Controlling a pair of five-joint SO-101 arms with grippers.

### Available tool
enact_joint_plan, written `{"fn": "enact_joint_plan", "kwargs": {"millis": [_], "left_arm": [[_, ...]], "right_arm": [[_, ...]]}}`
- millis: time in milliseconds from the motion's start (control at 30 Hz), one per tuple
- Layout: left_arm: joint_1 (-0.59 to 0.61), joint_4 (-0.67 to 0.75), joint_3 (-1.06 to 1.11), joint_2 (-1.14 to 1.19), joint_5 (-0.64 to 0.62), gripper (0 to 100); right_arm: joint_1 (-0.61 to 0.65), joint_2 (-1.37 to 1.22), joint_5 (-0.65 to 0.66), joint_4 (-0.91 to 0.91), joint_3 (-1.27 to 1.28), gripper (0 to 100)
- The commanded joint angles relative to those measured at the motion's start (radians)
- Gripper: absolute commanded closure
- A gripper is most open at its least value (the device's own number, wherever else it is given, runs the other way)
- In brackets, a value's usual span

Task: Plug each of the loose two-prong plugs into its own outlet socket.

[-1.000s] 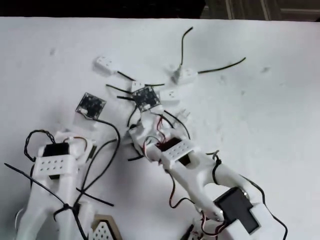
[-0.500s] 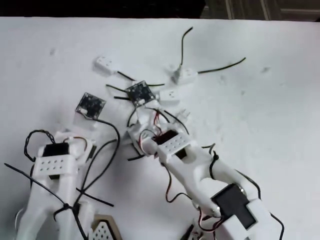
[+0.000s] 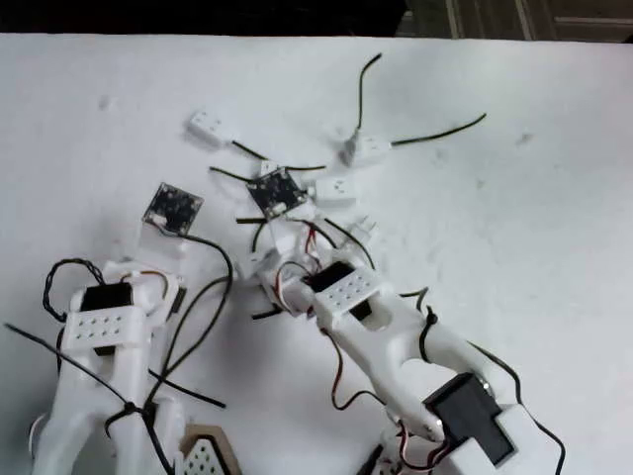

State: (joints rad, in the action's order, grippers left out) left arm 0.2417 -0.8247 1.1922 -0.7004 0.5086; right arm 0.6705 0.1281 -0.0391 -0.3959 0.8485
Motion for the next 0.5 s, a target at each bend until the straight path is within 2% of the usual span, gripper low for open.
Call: {"fn": "enact_joint_plan", "kwargs": {"millis": [0, 233, 367, 467], "left_arm": [[0.008, 0.011, -0.006, -0.035, -0.012, 87], [0.008, 0.011, -0.005, -0.035, -0.012, 87], [0.010, 0.011, -0.005, -0.035, -0.012, 87], [0.015, 0.011, -0.006, -0.035, -0.012, 87]], "right_arm": [[0.005, 0.016, 0.005, -0.004, -0.012, 98.1], [-0.022, 0.070, 0.009, -0.001, -0.021, 98.1], [-0.105, 0.145, 0.012, -0.010, -0.077, 98.1], [-0.163, 0.142, 0.075, -0.033, -0.138, 98.1]]}}
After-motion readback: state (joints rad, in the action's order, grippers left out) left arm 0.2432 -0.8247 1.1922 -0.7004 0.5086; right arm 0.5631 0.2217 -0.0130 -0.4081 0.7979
